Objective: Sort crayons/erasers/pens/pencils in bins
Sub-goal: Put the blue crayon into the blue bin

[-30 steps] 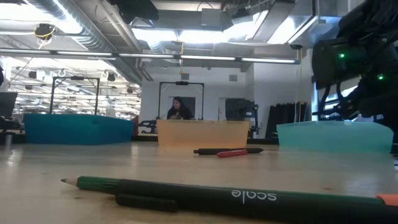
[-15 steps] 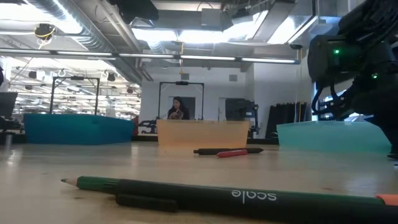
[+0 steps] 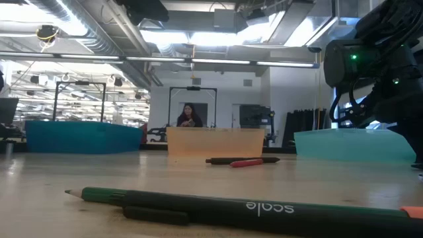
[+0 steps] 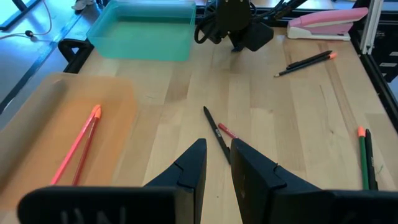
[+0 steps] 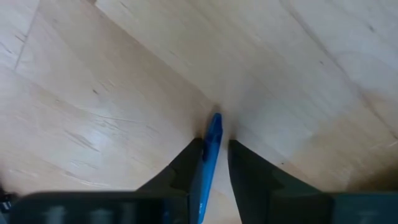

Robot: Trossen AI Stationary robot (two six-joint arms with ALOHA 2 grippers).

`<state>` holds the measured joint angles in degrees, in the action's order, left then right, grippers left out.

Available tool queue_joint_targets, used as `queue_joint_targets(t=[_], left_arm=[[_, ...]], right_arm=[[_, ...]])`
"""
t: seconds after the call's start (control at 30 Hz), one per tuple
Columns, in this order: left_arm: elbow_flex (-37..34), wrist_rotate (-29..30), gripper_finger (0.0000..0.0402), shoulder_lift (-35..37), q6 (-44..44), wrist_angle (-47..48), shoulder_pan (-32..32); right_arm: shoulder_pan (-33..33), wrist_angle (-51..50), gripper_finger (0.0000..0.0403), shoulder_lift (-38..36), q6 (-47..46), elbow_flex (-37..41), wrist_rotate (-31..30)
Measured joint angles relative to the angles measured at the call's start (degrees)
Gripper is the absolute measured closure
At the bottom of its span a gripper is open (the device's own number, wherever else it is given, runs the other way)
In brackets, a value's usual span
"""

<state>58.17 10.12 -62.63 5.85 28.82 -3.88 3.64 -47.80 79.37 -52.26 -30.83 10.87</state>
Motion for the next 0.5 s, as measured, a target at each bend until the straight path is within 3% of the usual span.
queue_joint_targets(t=[0.5], left_arm=[[0.00, 1.34, 0.0337, 0.00, 0.00, 0.02, 0.00]], right_arm=[[0.02, 0.56, 0.0365, 0.10, -0.08, 0.04, -0.09]])
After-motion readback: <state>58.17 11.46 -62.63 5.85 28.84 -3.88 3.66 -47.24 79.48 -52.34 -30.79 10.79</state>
